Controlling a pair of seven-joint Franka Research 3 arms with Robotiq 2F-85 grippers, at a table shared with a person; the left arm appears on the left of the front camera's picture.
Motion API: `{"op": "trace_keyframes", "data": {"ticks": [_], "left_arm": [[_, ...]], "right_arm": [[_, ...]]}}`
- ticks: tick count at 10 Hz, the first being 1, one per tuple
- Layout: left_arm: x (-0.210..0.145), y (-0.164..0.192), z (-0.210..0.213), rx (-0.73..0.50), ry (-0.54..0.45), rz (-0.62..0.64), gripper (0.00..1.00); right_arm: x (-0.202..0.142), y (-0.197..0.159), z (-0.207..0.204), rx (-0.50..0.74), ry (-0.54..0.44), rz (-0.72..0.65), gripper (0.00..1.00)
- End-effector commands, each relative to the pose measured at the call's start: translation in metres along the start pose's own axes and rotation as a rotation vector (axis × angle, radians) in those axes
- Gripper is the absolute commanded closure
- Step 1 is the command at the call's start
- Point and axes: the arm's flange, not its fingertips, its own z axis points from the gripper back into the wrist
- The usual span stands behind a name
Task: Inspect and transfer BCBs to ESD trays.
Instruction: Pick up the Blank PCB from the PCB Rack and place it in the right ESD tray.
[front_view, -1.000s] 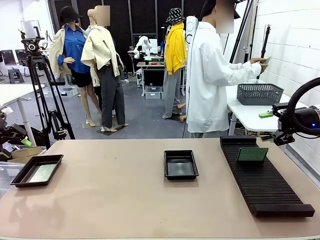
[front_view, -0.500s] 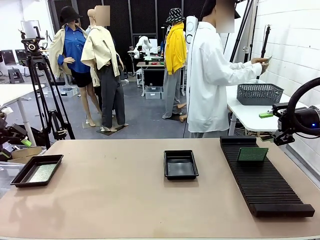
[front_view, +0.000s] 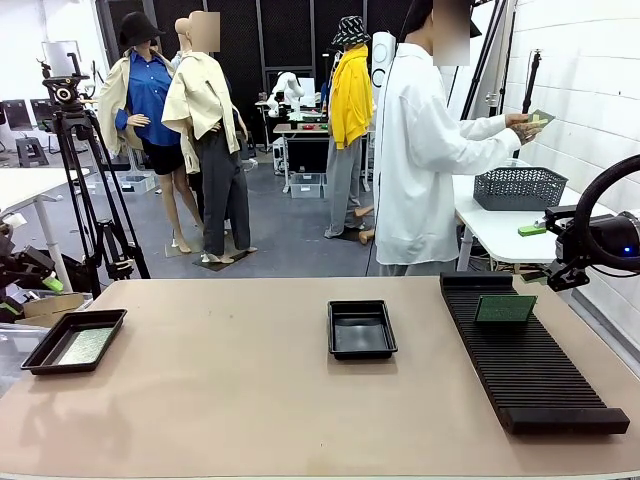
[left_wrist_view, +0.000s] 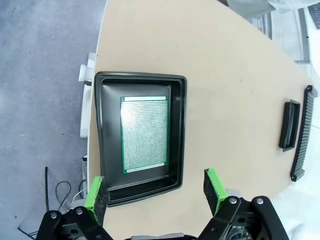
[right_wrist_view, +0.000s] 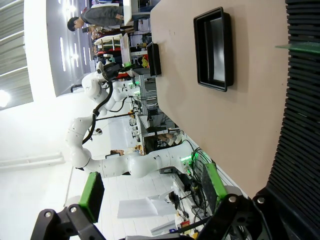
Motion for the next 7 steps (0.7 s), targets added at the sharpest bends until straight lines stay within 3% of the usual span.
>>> {"op": "trace_keyframes", "data": {"ticks": [1,3,7], "left_arm": [[0.002,0.006,0.018,-0.166,-0.013,0.028,0.00],[0.006,0.009,0.020,-0.345,0.012,0.077,0.00],[0.004,-0.005,0.015,-0.517,0.044,0.103,0.00]], "right_arm": [[-0.001,0.001,-0.002,-0.009,-0.009,-0.017,0.00],[-0.001,0.001,-0.002,-0.009,-0.009,-0.017,0.00],[-0.001,0.001,-0.002,-0.009,-0.009,-0.017,0.00]]}}
